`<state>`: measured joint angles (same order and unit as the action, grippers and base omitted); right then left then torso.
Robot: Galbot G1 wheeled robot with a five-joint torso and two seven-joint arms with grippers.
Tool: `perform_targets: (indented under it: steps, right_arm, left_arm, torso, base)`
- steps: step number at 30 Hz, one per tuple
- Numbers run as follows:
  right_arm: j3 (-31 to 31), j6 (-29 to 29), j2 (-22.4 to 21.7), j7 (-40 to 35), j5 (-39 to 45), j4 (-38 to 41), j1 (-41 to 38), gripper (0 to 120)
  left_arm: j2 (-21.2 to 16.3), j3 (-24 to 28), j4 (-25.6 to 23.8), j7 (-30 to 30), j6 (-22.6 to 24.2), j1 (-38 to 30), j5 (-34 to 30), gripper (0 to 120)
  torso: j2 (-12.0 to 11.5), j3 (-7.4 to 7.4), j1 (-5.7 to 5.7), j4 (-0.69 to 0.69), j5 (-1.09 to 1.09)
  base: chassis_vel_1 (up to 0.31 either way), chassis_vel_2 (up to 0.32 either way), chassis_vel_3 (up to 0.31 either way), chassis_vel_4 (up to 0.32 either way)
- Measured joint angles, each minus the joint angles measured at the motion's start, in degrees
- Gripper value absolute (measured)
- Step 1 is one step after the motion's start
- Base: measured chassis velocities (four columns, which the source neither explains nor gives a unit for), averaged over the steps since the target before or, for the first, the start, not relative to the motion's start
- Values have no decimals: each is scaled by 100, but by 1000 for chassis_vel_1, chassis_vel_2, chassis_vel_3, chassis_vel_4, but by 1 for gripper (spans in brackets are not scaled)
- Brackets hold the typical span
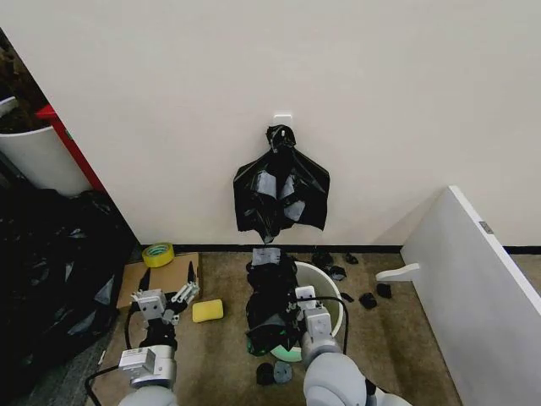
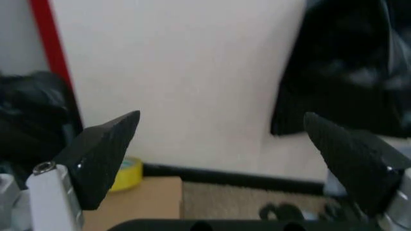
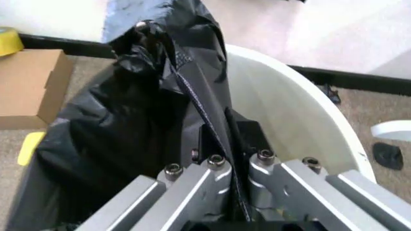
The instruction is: Place the garbage bag over the trash bin.
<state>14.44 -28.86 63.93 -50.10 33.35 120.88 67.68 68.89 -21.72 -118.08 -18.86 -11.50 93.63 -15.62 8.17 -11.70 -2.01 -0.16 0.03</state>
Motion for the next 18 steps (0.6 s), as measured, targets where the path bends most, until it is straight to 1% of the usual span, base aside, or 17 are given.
perform_targets:
  steps: [3, 4, 7, 11, 15, 18]
  right_arm:
    - [-120, 126, -64, 52, 3, -89, 49, 0]
    - [-120, 126, -64, 52, 3, -89, 49, 0]
    - [-231, 282, -123, 151, -144, -305, 46, 0]
    - [-321, 432, -179, 264, -292, -547, 34, 0]
    - [-310, 488, -187, 302, -362, -644, 8, 0]
    - [-278, 502, -186, 311, -416, -682, -24, 0]
  left_arm:
    - [-110, 112, 329, 377, -63, -174, -286, 100]
    - [-110, 112, 329, 377, -63, -174, -286, 100]
    - [-163, 226, 570, 884, -83, -385, -713, 100]
    - [-286, 392, 790, 1381, -97, -624, -994, 100]
    - [-410, 559, 881, 1529, -87, -734, -1151, 100]
    - [-511, 690, 905, 1563, 92, -858, -1376, 100]
  torso:
    - [0, 0, 0, 1, -1]
    - [0, 0, 0, 1, -1]
    - [0, 0, 0, 0, -1]
    - [0, 0, 0, 0, 0]
    - [0, 0, 0, 1, 0]
    - [0, 0, 0, 2, 1]
  base:
    - [0, 0, 0, 0]
    - [0, 0, 0, 0]
    - [0, 0, 0, 0]
    - [0, 0, 0, 0]
    - [0, 0, 0, 0]
    - [0, 0, 0, 0]
